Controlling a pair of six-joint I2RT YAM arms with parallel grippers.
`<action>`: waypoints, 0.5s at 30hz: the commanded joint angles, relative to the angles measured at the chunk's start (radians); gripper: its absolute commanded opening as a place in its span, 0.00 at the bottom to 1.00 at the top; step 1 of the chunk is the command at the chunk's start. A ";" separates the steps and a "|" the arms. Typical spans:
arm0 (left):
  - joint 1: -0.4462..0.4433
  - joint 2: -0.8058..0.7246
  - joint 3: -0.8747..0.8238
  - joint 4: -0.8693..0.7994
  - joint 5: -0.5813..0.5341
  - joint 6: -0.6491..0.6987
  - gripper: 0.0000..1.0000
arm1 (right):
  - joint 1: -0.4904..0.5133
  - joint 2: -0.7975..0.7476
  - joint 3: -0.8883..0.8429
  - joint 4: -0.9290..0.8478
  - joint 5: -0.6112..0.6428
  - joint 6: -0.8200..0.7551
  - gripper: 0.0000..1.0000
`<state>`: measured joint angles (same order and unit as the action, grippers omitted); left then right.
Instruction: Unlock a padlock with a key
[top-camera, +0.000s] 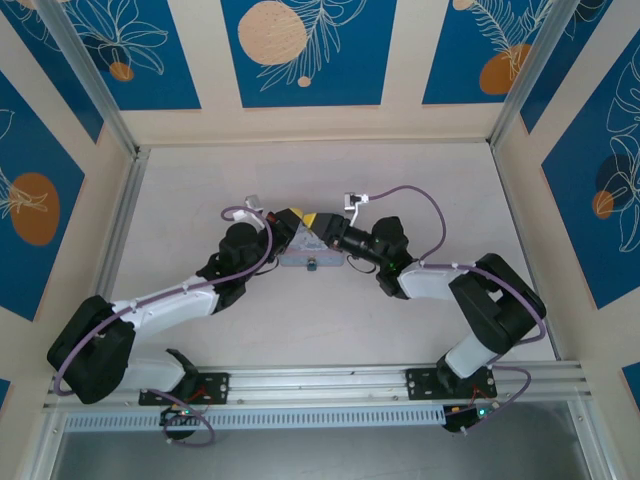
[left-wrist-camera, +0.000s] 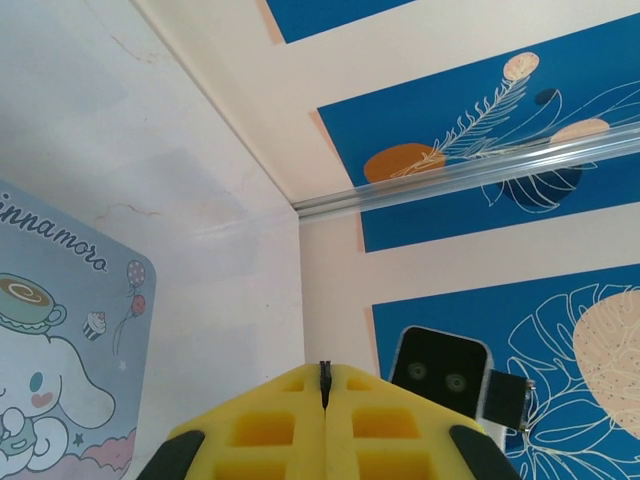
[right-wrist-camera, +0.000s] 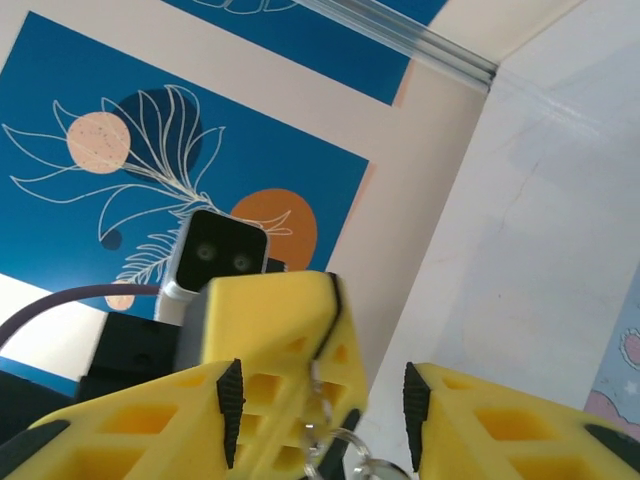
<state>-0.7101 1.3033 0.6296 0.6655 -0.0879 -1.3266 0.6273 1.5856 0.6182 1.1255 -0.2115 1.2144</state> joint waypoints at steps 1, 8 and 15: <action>-0.012 -0.009 0.005 0.033 -0.019 0.004 0.00 | 0.010 0.033 0.020 0.083 -0.004 0.029 0.45; -0.013 -0.002 0.004 0.040 -0.019 0.012 0.00 | 0.014 0.094 0.009 0.187 -0.006 0.087 0.35; -0.013 0.008 0.006 0.048 -0.020 0.010 0.00 | 0.014 0.106 0.003 0.200 -0.003 0.097 0.21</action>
<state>-0.7101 1.3071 0.6296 0.6659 -0.0929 -1.3262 0.6357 1.6794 0.6182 1.2869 -0.2176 1.3121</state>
